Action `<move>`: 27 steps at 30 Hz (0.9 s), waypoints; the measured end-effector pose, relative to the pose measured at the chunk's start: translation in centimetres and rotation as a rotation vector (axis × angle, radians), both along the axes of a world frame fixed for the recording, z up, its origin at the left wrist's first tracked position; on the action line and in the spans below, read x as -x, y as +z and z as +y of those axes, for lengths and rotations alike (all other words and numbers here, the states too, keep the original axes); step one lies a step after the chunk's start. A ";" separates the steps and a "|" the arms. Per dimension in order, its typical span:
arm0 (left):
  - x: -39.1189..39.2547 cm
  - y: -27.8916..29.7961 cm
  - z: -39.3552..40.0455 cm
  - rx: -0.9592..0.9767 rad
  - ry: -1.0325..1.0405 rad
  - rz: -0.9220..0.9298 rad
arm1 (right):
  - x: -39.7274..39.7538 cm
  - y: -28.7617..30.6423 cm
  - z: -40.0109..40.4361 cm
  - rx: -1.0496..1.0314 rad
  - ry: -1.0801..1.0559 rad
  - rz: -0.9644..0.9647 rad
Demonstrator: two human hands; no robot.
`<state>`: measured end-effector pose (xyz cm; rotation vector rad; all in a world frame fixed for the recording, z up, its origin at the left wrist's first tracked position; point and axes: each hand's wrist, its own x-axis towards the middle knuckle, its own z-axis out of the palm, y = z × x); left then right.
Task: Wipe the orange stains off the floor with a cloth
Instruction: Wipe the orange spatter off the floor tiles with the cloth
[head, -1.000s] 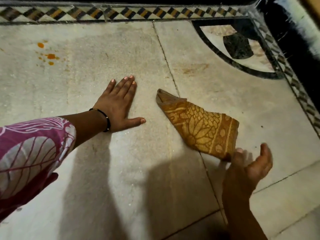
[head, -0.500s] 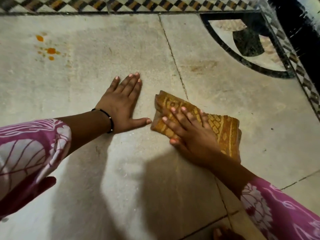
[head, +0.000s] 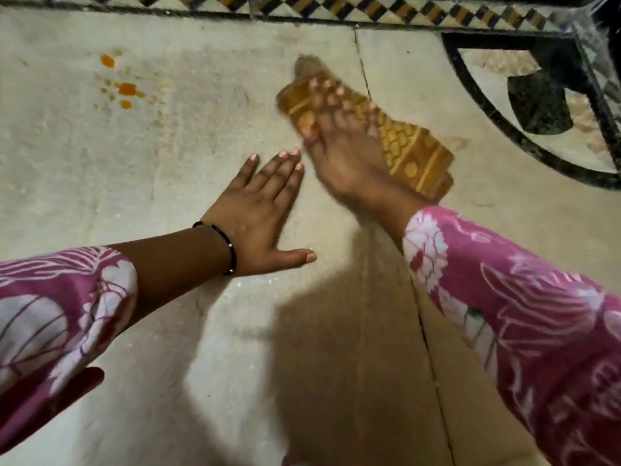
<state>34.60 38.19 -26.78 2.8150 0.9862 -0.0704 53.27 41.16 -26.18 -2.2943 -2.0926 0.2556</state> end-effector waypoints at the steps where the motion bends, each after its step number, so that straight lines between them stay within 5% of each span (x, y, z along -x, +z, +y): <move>1: -0.1 0.0 0.0 0.000 -0.002 -0.002 | 0.4 0.2 -1.4 -0.010 0.072 -0.002; 6: 0.0 -0.3 -0.1 0.016 0.000 -0.020 | -5.1 0.3 -9.1 -0.023 -0.207 -0.001; 10: 0.0 -0.4 -0.1 0.019 -0.004 -0.014 | -8.2 0.1 -4.9 -0.039 -0.501 0.027; 14: -0.1 0.0 0.0 0.023 0.004 0.032 | -5.9 -0.5 -1.0 -0.043 -0.339 -0.085; 18: -0.7 0.5 -0.3 0.044 0.009 0.097 | -2.7 -0.4 -6.4 -0.004 -0.091 -0.050; 27: 11.0 3.6 0.5 -0.026 0.099 0.176 | 5.3 1.7 -18.4 0.159 -0.355 0.108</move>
